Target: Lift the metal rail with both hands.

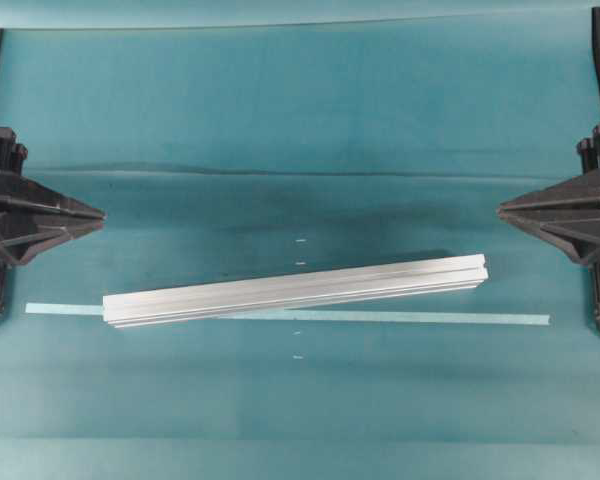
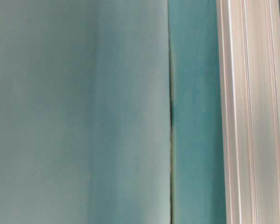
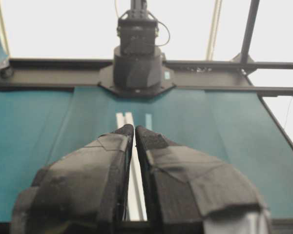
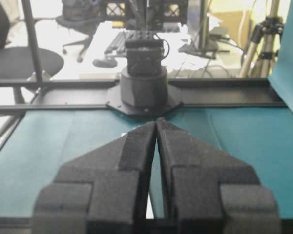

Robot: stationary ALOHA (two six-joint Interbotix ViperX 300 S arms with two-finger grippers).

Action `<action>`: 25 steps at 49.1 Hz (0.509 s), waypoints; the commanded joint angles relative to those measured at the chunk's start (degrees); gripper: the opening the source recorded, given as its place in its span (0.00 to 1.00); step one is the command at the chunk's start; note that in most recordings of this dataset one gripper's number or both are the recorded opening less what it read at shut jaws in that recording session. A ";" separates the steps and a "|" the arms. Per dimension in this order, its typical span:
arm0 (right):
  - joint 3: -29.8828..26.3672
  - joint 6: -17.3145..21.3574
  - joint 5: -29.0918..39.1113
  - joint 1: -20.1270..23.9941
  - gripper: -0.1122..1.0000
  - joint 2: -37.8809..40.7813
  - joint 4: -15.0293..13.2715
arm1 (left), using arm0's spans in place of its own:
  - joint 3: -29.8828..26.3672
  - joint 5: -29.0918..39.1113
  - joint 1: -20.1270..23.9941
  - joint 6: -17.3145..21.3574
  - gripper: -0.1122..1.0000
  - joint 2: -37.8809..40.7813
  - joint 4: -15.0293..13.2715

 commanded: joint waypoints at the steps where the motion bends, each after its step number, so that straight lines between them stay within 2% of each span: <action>1: -0.26 0.26 -0.35 -0.35 0.23 0.62 0.18 | -2.90 0.79 0.26 -2.29 0.23 1.23 0.62; 4: -0.62 0.70 1.32 -0.35 0.25 0.62 1.58 | -4.13 1.32 0.26 -3.52 0.25 1.85 0.62; 10: -2.99 2.37 9.14 -0.70 0.13 0.70 3.34 | -6.42 3.34 -0.09 -5.36 0.12 2.81 0.62; 15: -6.15 3.52 19.60 -1.58 0.11 0.79 3.34 | -9.05 8.00 -0.18 -6.06 0.08 4.22 0.62; 25: -14.94 3.08 42.80 -5.63 0.11 4.57 2.99 | -16.26 21.45 -0.79 -6.42 0.08 9.32 0.70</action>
